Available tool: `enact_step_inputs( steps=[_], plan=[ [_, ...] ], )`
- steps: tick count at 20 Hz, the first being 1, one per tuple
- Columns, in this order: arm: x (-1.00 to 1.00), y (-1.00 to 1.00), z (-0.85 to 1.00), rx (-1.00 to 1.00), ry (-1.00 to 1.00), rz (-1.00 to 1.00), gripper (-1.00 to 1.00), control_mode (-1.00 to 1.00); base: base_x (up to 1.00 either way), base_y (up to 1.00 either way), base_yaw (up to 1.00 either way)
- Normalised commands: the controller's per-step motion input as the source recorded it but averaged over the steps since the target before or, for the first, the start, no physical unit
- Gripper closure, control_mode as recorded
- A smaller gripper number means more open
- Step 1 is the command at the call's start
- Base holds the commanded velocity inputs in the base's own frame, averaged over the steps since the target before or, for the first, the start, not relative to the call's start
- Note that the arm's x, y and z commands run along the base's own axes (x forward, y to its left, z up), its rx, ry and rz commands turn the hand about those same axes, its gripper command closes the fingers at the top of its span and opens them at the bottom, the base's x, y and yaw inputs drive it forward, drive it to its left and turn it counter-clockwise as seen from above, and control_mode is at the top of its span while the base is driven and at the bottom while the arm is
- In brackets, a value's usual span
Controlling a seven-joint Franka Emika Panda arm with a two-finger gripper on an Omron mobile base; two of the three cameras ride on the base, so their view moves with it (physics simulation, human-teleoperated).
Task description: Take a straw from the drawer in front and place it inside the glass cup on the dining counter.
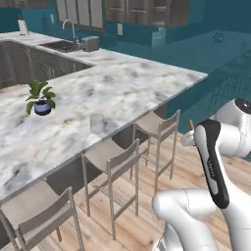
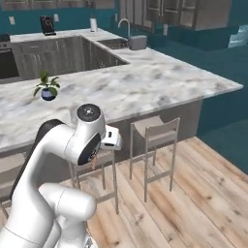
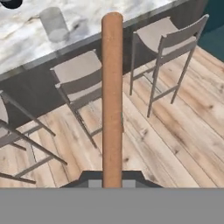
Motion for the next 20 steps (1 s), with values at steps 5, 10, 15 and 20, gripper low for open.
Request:
enact_step_inputs(
  steps=[5,10,15,20],
  plan=[
    [0.0,0.0,0.0,0.0,0.0,0.0,1.0,1.0,0.56,-0.19,0.51],
    [0.0,0.0,0.0,0.0,0.0,0.0,1.0,1.0,0.55,-0.4,0.49],
    [0.0,0.0,0.0,0.0,0.0,0.0,1.0,1.0,0.64,-0.55,0.45],
    [0.0,0.0,0.0,0.0,0.0,0.0,1.0,1.0,0.44,-0.44,0.4]
  ],
)
